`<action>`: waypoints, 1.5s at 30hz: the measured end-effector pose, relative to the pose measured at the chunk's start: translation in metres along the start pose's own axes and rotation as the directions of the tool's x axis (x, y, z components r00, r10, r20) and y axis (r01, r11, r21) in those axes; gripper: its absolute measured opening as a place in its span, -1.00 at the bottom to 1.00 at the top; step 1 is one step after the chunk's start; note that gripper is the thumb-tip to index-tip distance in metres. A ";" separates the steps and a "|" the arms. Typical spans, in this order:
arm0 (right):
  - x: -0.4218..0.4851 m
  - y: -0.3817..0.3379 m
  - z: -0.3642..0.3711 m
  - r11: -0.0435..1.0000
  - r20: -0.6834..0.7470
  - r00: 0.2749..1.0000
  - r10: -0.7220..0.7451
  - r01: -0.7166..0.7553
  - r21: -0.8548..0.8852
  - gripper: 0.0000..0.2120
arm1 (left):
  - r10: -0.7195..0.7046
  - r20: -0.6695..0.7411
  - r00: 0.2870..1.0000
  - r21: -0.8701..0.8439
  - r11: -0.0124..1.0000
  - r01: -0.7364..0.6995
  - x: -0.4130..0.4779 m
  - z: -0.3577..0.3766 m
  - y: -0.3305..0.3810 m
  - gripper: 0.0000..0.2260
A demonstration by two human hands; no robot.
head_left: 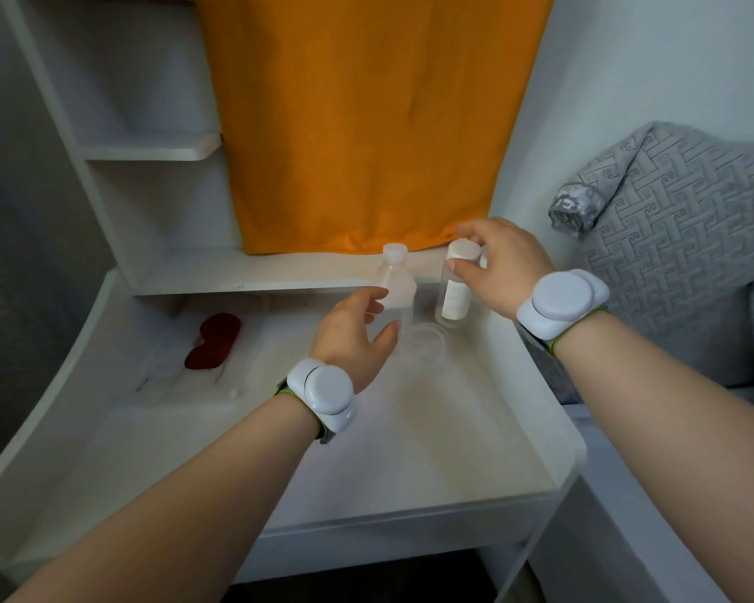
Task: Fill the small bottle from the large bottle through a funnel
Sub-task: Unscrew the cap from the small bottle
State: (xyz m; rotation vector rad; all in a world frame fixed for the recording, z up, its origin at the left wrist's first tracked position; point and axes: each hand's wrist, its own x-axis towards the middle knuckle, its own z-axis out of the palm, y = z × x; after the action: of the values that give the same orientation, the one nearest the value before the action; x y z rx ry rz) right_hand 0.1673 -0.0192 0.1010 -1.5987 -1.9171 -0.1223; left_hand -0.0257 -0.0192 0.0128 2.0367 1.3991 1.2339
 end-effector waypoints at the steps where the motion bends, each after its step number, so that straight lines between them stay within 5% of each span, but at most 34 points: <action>1: -0.003 -0.008 -0.001 0.999 -0.013 1.000 -0.004 0.005 0.031 -0.62 | 0.001 0.001 1.000 0.001 1.000 -0.001 -0.003 -0.005 0.000 -0.61; 13: -0.038 -0.090 0.062 0.971 0.132 0.982 -0.136 0.106 0.212 -0.63 | -0.123 0.097 0.988 0.030 0.992 0.121 -0.043 -0.050 -0.041 -0.41; 25: -0.047 -0.111 0.099 0.963 0.140 0.981 -0.132 0.093 0.254 -0.68 | -0.160 0.035 0.987 0.013 0.987 0.159 -0.047 -0.046 -0.066 -0.72; 35: -0.033 -0.116 0.097 0.975 0.217 0.966 -0.141 0.173 -0.140 -0.56 | -0.180 0.107 0.978 0.005 0.984 0.181 -0.038 -0.040 -0.067 -0.75; 45: -0.021 -0.106 0.103 0.952 0.283 0.916 -0.285 0.306 -0.031 -0.74 | -0.125 0.170 0.978 -0.121 0.982 0.147 -0.036 -0.044 -0.077 -0.76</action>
State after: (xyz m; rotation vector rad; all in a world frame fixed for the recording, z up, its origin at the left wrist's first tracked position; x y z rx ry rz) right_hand 0.0305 -0.0185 0.0415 -1.4195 -2.3923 -0.1014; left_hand -0.1095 -0.0245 -0.0340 1.8724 1.3204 1.0504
